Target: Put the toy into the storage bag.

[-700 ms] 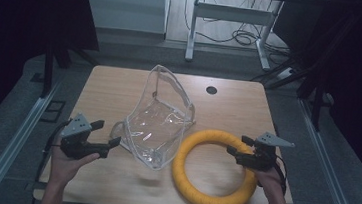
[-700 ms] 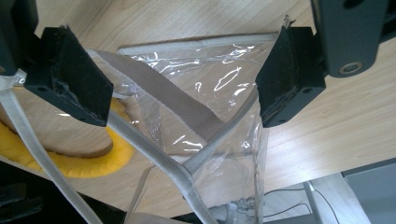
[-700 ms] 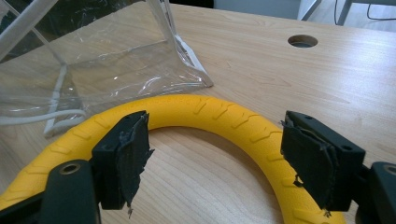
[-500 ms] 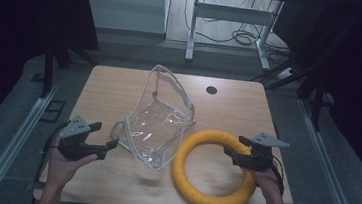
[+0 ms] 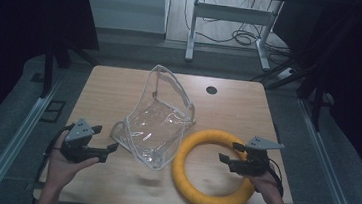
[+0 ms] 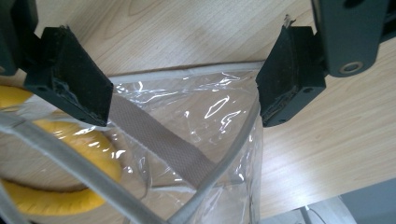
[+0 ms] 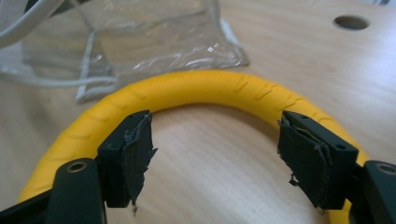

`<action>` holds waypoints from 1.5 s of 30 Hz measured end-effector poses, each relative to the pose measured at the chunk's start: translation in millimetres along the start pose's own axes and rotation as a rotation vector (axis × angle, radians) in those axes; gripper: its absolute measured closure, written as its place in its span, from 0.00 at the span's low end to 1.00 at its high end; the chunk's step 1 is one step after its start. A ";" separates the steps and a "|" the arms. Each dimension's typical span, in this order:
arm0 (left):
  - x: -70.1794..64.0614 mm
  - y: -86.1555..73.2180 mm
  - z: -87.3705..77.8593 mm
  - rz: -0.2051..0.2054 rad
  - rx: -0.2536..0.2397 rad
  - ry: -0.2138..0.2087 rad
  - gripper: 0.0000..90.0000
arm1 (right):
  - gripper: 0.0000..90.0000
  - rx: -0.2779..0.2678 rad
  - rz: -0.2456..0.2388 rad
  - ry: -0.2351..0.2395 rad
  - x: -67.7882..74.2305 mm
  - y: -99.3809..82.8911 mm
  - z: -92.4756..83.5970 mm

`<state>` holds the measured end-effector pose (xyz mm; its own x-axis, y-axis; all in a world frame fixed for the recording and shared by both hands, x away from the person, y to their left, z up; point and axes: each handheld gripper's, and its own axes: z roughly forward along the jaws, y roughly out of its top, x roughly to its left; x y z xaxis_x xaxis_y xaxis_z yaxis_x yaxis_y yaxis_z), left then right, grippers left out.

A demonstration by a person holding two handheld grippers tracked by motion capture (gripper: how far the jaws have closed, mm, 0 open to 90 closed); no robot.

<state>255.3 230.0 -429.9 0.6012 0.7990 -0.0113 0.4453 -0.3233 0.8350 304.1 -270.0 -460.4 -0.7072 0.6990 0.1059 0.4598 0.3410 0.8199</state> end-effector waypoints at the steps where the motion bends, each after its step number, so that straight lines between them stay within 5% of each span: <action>1: 1.9 -1.0 -2.9 -0.019 -0.019 -0.022 0.20 | 0.30 0.019 -0.011 0.001 1.2 1.3 -0.1; 5: 3.3 -4.3 -3.6 -0.033 -0.022 -0.032 0.21 | 0.30 0.066 -0.047 0.003 5.5 8.4 -2.8; 16: -7.0 -9.9 5.5 0.000 0.046 -0.060 0.22 | 0.29 0.238 -0.119 0.128 21.8 25.0 5.2; 20: -7.1 -10.8 1.5 -0.001 0.042 -0.072 0.23 | 0.29 0.334 -0.158 0.166 37.8 22.6 13.0; 21: -7.0 -11.1 1.4 -0.002 0.042 -0.073 0.23 | 0.29 0.393 -0.187 0.194 50.1 19.2 16.9; 34: -9.0 -12.2 5.5 0.004 0.063 -0.067 0.23 | 0.28 0.597 -0.341 0.251 94.1 -0.8 35.7; 45: -9.8 -12.9 5.8 0.014 0.062 -0.064 0.24 | 0.37 0.719 -0.426 0.252 106.5 -16.6 55.0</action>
<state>247.5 223.5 -443.8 0.6481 0.7607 -0.0362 0.4750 -0.3667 0.7999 250.7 -166.7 -493.6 -0.9549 0.2905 0.0623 0.2962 0.9151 0.2736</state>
